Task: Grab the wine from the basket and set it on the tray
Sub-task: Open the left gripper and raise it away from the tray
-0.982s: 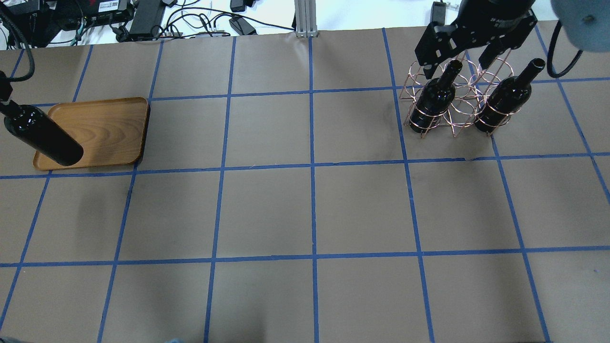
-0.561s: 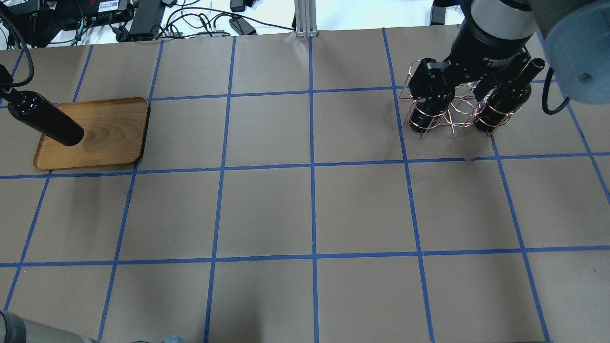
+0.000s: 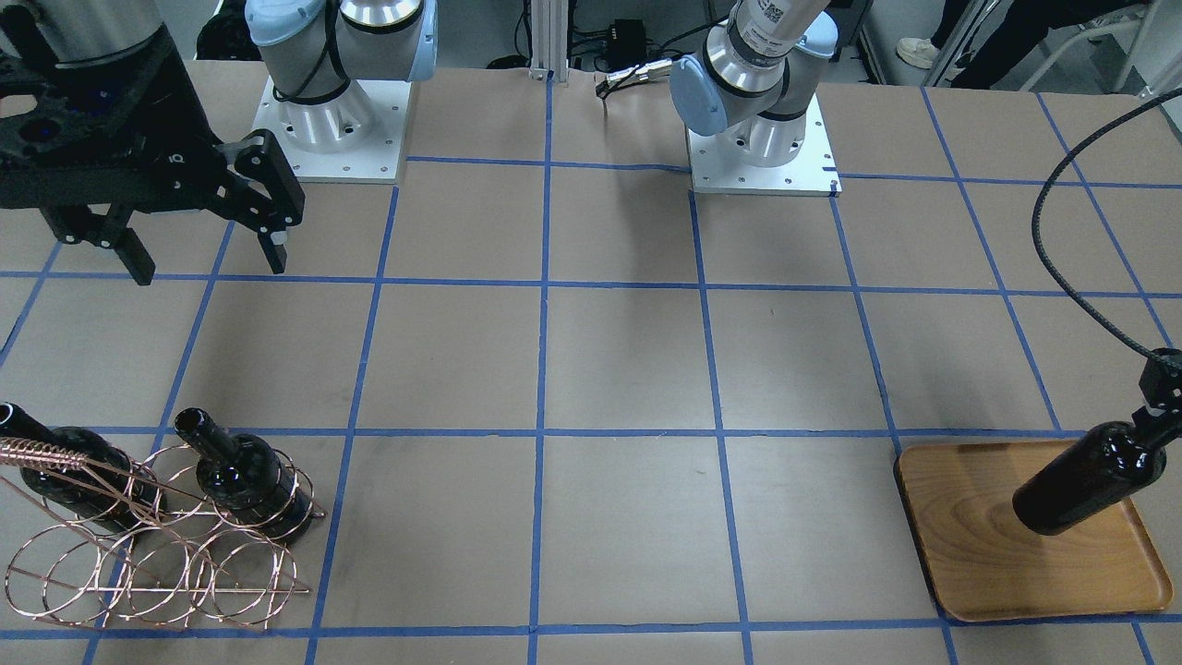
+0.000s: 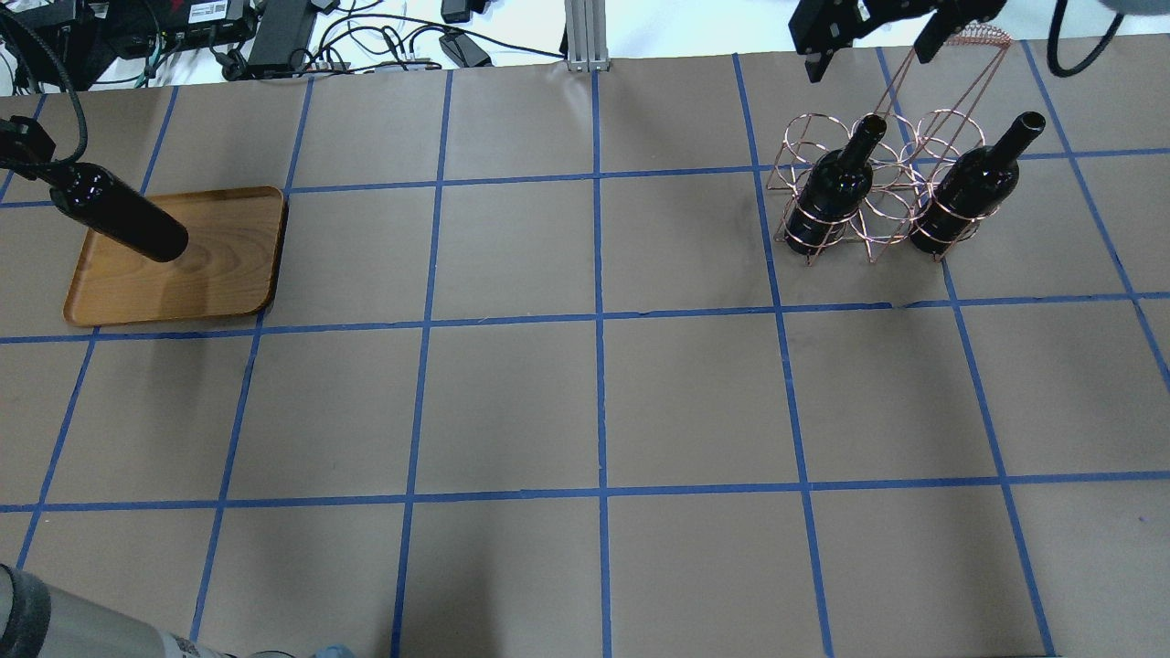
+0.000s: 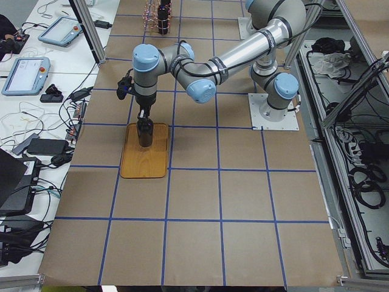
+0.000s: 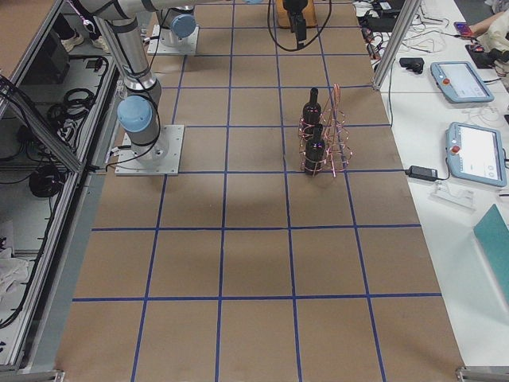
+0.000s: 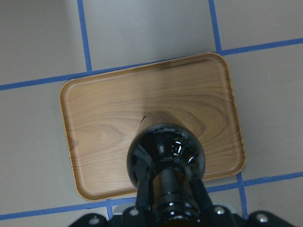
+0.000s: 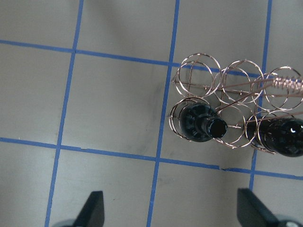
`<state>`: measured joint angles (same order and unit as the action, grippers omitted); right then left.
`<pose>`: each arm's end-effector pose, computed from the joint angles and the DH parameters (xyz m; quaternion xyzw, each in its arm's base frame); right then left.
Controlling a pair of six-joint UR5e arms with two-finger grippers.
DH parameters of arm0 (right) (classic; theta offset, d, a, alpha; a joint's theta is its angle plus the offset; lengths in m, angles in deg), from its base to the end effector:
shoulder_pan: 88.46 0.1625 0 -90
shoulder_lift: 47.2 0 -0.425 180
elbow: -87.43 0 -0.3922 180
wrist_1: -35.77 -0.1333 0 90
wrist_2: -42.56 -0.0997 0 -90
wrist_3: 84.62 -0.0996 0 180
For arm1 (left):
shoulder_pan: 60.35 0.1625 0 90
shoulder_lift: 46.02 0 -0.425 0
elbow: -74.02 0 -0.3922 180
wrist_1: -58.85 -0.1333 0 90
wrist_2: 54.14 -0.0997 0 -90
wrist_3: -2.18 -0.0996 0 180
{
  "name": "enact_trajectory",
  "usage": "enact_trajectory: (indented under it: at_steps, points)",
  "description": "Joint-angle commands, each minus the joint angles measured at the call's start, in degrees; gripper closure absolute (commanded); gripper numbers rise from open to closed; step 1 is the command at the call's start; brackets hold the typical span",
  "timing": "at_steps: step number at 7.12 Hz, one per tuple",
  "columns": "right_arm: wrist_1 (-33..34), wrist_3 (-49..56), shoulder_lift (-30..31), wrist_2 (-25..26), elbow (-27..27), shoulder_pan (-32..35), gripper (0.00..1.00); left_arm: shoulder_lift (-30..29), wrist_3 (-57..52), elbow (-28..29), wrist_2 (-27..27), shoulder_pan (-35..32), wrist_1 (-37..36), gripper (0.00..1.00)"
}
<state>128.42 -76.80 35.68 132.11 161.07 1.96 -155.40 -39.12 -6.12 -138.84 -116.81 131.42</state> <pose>0.1382 -0.5569 0.5703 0.0719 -0.9920 0.1036 0.0028 0.2350 -0.6124 0.4140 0.0706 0.9941 -0.0827 0.0052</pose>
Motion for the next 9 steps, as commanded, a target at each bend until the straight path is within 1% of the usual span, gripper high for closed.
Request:
enact_trajectory:
  at_steps: [1,2,3,4,5,6,7,9]
  points:
    - [-5.3,-0.4,-1.3,-0.1,-1.4,0.1,0.0,-1.4,0.2,0.1,-0.1,0.0,-1.6,1.0]
    - [-6.0,-0.3,0.3,0.1,2.7,0.2,0.0,-2.1,0.0,-0.1,-0.2,0.0,-2.0,1.0]
    - [-3.2,-0.6,3.5,-0.1,8.4,0.5,0.0,-2.4,0.0,-0.1,-0.2,0.0,-2.0,1.0]
    - [-0.6,-0.6,6.4,-0.4,13.3,0.5,0.0,-2.6,0.0,-0.2,-0.2,0.0,-2.1,0.85]
    - [-0.7,-0.4,7.2,-0.6,14.1,0.5,0.0,-2.7,-0.2,-0.4,-0.2,0.0,-2.1,0.07]
    - [-0.5,-0.4,7.2,-0.6,14.2,0.5,0.0,-2.7,-0.4,-0.5,-0.2,-0.1,-2.1,0.01]
    - [-0.4,-0.2,7.0,-0.6,14.0,0.5,0.0,-2.4,-0.1,-0.4,-0.5,-0.1,-1.9,0.0]
    - [-0.4,-0.2,7.0,-0.6,14.0,0.5,0.0,1.5,0.2,0.4,-2.8,-1.0,-0.5,0.0]
